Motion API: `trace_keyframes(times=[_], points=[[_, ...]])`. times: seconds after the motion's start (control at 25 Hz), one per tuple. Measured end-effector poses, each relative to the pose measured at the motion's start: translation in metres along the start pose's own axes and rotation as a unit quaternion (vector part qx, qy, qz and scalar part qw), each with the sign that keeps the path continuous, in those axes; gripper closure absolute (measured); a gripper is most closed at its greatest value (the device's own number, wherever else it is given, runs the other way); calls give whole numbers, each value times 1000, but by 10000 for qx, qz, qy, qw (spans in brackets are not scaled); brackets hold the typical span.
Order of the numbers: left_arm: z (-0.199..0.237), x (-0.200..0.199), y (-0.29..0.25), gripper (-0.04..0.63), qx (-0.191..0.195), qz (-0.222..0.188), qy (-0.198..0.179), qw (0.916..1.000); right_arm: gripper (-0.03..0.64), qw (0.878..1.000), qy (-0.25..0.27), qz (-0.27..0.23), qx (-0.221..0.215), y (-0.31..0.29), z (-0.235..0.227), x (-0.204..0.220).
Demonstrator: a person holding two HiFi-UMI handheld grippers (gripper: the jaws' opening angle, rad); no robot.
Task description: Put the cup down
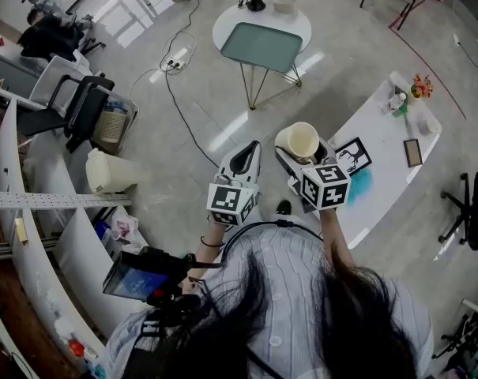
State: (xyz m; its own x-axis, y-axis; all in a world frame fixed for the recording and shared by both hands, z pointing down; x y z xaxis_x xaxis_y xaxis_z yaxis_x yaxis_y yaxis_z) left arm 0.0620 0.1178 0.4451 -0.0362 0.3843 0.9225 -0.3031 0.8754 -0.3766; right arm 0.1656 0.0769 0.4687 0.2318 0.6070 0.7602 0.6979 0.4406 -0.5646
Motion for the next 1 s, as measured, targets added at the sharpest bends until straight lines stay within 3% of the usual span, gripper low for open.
trace_keyframes(times=[0.4,1.0], points=[[36,-13,-37,577,20,93,-36,9999,218,9995,-291,-1,-85,-38,-17,-23],[159,-53,-108,577,709,187,-161,9972,218,9952,-857,-69,467,-137,-23,-97]])
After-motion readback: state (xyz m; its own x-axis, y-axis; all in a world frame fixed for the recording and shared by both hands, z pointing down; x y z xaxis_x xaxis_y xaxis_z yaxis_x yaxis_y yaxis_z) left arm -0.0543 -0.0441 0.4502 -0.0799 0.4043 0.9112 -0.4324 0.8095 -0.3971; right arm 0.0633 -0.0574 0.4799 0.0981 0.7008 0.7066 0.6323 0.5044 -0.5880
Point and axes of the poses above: the fingertips, and each gripper's own axes: y backward along the fingers, z to its left, x out of its underside, the point moved 2 cm from there along y, backward along the fingers, and after that the axes turned 13 degrees about z, right-handed, at the moved point
